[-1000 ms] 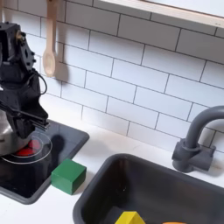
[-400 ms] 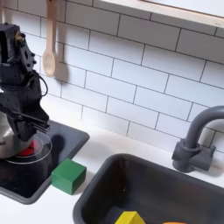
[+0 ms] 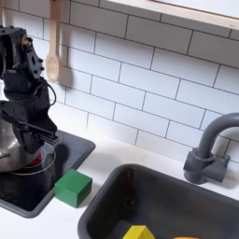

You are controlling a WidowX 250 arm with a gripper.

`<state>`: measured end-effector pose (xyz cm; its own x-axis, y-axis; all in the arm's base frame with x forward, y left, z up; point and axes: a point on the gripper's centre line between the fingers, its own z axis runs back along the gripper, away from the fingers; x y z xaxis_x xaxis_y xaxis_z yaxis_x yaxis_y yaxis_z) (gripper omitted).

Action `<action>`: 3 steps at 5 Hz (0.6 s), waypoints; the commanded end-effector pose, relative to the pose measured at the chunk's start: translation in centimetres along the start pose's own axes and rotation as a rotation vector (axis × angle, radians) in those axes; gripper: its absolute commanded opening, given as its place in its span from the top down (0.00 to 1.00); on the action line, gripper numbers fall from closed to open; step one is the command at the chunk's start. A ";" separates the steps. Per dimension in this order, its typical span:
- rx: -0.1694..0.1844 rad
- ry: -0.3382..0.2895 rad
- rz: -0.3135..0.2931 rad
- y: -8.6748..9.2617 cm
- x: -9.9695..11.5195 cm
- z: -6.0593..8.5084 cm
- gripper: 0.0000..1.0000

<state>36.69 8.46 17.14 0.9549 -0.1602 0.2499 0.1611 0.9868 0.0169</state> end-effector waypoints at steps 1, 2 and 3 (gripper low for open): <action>0.004 -0.002 0.001 0.2 0.0 0.3 0.00; 0.005 -0.007 0.004 0.1 0.1 1.0 0.00; 0.003 -0.012 0.001 0.0 0.2 1.5 0.00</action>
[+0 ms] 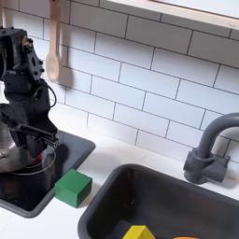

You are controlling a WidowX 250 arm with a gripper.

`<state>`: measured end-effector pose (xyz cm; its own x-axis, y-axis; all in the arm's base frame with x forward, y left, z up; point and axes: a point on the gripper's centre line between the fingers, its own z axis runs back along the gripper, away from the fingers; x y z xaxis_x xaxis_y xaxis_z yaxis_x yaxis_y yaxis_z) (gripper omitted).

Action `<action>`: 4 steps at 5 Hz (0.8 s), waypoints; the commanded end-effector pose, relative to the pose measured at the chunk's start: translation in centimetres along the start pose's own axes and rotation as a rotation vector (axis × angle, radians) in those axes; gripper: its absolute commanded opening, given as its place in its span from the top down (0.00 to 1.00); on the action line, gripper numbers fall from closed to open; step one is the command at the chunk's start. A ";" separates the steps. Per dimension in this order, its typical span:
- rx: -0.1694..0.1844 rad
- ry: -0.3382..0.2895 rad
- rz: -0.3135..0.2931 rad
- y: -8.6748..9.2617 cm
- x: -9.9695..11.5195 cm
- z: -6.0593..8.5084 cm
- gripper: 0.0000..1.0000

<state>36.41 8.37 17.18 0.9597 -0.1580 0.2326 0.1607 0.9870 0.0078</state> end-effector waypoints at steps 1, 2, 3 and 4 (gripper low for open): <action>0.029 -0.065 0.001 0.2 0.9 2.8 0.00; 0.041 -0.101 -0.006 -0.1 1.2 4.5 0.00; 0.028 -0.098 0.003 -0.8 1.2 4.7 0.00; 0.009 -0.123 0.015 -2.1 1.3 5.9 0.00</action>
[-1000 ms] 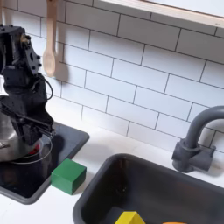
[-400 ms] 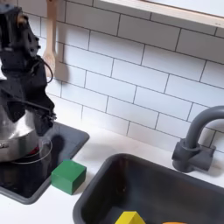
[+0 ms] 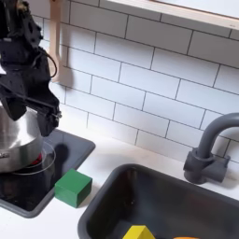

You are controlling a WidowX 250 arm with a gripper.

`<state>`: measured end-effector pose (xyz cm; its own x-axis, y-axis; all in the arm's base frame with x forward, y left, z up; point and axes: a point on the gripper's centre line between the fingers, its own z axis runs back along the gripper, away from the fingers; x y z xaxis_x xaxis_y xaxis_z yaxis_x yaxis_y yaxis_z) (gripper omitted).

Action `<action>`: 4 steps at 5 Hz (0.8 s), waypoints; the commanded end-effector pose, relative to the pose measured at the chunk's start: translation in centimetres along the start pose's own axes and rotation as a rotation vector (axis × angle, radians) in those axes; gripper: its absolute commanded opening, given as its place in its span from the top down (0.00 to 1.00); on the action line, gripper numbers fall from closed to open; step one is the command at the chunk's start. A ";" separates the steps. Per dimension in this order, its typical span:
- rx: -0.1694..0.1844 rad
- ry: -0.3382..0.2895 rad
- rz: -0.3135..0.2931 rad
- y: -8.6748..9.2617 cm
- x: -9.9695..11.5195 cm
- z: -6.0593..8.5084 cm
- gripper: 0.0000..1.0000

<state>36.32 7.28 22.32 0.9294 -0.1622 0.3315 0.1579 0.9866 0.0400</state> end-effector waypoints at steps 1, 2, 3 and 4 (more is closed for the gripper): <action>-0.052 -0.042 0.028 -2.0 0.2 2.0 0.00; -0.090 -0.054 0.037 -3.1 0.1 2.5 0.00; -0.112 -0.064 0.020 -4.4 0.0 3.0 0.00; -0.142 -0.032 0.008 -5.5 -0.7 2.1 0.00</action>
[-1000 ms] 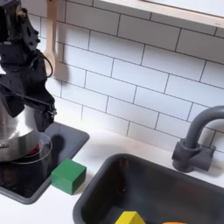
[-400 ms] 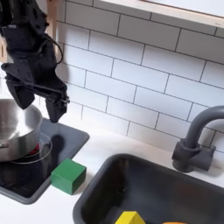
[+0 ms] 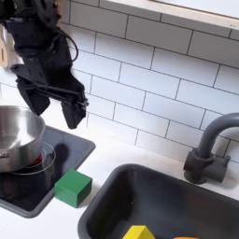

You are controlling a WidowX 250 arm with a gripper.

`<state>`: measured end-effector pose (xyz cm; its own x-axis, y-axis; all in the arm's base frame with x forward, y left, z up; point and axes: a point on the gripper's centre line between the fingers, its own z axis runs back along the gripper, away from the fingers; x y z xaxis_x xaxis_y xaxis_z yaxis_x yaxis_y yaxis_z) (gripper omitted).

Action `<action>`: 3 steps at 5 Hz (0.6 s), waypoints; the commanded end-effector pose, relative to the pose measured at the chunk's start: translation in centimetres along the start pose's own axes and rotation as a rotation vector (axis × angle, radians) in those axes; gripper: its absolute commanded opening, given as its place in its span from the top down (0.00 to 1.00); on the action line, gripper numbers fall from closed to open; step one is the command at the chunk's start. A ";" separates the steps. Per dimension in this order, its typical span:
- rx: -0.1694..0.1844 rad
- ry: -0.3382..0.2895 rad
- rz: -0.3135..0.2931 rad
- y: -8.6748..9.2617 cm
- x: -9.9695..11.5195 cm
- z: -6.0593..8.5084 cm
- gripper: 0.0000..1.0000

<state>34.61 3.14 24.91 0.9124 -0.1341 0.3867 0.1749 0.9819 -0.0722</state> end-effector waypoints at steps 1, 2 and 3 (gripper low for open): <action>-0.049 0.059 -0.033 -1.6 -1.5 -2.3 0.00; -0.054 0.090 -0.053 -1.8 -2.1 -3.7 0.00; -0.074 0.105 -0.055 -2.1 -2.5 -4.6 0.00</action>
<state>33.59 0.96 19.97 0.9327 -0.2054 0.2965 0.2481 0.9620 -0.1138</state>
